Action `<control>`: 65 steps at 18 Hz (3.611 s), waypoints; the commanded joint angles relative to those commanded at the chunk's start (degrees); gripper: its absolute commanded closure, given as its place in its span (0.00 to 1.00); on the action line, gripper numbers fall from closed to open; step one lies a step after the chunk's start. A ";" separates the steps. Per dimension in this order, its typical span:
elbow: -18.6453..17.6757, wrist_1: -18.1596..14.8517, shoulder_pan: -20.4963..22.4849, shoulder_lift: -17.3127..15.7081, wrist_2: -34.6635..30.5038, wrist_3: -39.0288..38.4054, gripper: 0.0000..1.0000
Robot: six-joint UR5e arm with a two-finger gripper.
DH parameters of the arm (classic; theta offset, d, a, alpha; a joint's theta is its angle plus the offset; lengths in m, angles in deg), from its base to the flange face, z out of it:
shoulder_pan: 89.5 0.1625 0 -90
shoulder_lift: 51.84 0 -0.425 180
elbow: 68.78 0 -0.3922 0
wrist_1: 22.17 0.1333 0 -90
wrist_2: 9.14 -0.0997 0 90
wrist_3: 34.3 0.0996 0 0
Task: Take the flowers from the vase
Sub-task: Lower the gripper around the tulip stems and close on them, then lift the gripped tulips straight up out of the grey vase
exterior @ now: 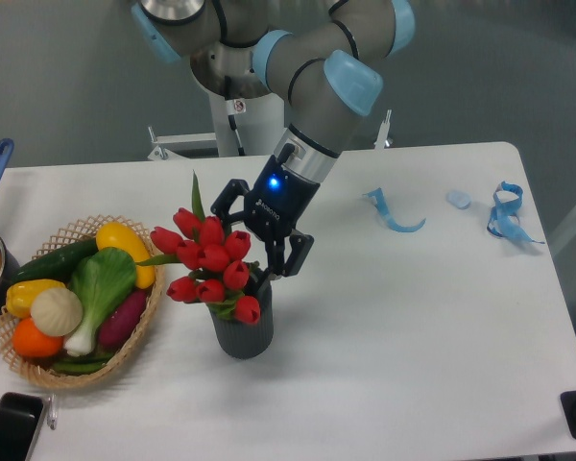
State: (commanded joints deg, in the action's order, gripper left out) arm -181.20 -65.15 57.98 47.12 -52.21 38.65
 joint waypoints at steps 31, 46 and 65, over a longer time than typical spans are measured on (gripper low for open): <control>1.85 0.00 -1.50 1.85 1.22 -0.61 0.51; 4.13 0.00 0.00 -1.22 8.00 -9.05 0.51; 7.56 -0.09 6.59 -4.21 21.18 -19.77 0.52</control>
State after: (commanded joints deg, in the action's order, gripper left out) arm -173.64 -65.23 64.57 42.90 -31.03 18.88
